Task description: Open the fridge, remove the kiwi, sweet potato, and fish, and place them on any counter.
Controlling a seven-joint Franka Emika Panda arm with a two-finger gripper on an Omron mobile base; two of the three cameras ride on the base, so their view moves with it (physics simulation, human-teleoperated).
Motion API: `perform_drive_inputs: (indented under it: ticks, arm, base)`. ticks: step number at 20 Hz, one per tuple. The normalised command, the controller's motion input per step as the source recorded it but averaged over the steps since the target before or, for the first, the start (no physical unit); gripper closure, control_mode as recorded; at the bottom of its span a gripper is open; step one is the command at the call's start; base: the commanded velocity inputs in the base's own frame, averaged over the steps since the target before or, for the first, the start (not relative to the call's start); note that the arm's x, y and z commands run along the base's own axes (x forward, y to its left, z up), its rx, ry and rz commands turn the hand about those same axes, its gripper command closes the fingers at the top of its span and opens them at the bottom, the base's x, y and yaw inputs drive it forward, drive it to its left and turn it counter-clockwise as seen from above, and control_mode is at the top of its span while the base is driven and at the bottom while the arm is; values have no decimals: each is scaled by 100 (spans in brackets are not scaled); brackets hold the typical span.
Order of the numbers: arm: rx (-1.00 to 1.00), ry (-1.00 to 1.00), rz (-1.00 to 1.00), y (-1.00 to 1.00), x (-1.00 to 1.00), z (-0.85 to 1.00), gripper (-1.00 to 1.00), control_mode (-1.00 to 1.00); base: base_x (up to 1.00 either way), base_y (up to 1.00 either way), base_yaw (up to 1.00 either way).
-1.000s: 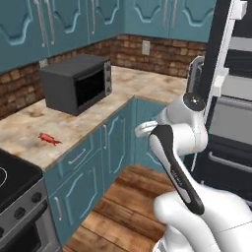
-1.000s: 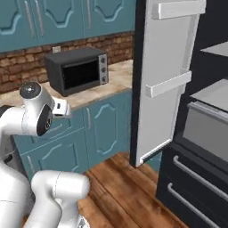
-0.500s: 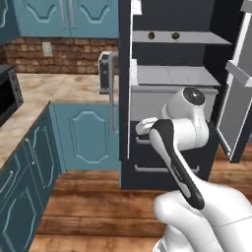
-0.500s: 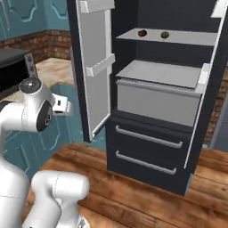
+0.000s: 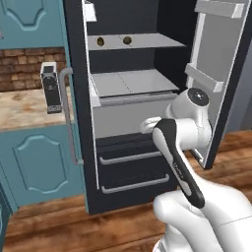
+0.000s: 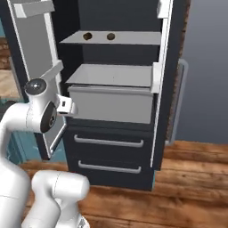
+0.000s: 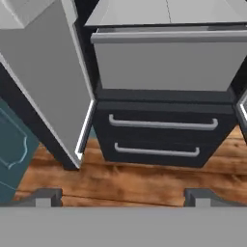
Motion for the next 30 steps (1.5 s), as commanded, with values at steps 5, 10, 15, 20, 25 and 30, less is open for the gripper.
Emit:
perform_drive_inputs:
  ticks: [5, 10, 15, 20, 25, 30]
  arm:
    - [0, 0, 0, 0, 0, 0, -100, 100]
    - [0, 0, 0, 0, 0, 0, -100, 100]
    - [0, 0, 0, 0, 0, 0, -100, 100]
    - [0, -9, 2, 0, -14, 25, -100, -100]
    - [-5, -61, -1, 0, -64, 100, -100, -100]
    - [-4, -28, -19, -15, 29, 100, -100, -100]
  base:
    - [100, -8, 4]
    - [100, -15, 18]
    - [100, -17, 16]
    - [56, -4, 7]
    - [0, 0, 0]
    - [0, 0, 0]
